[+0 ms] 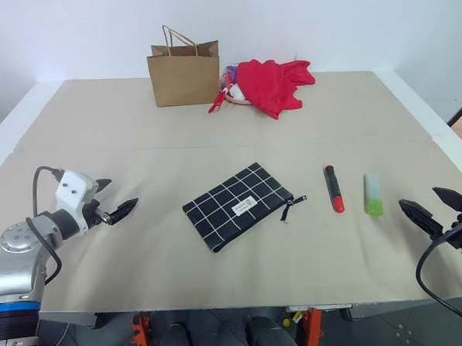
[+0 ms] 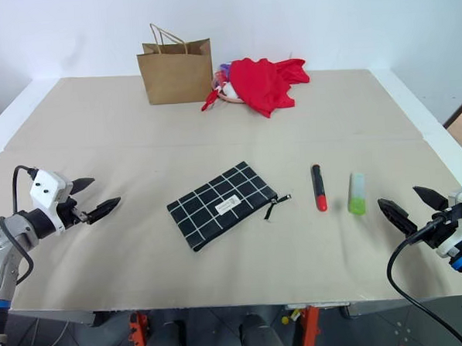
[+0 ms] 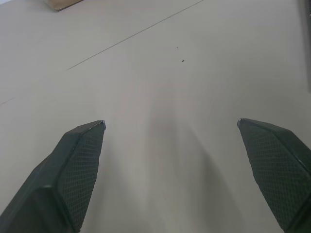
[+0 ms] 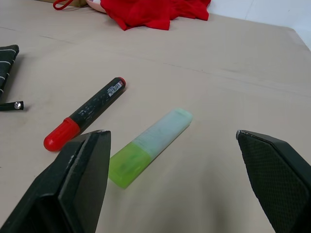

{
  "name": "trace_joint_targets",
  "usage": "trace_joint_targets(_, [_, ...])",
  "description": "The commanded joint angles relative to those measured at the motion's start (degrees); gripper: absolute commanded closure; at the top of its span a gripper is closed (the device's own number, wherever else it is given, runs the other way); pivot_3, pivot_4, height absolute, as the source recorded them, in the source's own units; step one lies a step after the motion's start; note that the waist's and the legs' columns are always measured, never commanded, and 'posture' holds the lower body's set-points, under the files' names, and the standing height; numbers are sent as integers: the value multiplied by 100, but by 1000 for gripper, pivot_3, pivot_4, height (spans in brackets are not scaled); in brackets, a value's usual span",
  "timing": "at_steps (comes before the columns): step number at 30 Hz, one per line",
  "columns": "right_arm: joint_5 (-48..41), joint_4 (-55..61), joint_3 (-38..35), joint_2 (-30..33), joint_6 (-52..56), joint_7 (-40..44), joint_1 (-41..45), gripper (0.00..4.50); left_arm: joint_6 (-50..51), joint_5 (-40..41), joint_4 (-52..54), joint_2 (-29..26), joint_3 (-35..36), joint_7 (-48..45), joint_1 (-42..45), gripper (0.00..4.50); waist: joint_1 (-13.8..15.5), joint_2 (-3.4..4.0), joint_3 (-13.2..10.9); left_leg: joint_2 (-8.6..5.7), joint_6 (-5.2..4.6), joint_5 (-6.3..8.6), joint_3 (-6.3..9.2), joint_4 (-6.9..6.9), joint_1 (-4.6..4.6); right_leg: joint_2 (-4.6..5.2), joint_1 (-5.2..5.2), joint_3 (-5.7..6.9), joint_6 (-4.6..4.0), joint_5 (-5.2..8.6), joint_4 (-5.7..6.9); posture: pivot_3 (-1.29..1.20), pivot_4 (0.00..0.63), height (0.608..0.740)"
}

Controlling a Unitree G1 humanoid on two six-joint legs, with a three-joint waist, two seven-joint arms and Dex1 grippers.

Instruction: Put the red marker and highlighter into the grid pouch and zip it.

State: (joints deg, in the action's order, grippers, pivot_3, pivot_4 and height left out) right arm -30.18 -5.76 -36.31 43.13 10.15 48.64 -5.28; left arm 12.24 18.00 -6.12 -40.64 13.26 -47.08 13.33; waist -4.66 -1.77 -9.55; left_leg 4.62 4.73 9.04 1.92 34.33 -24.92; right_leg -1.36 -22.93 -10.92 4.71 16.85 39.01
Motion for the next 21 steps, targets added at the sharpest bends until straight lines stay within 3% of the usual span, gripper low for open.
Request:
trace_joint_targets(1, [-119,385,-192,69,43,-75,-10,46,-149,17,69,-91,40,-108,44,0,0,0,0,0,0,0,0,0,0,0,0,0,0,0,0,0,150,740])
trace_joint_targets(16, [-114,650,-32,-68,147,-236,73,46,-346,20,61,-160,-144,-603,164,0,1,8,2,0,0,0,0,1,0,0,1,1,0,0,0,0,150,740])
trace_joint_targets(21, [-363,1432,591,-161,651,-375,456,46,-187,122,711,-72,-508,-888,113,0,-17,11,2,1,0,0,0,1,1,0,1,1,-1,-1,3,0,150,740])
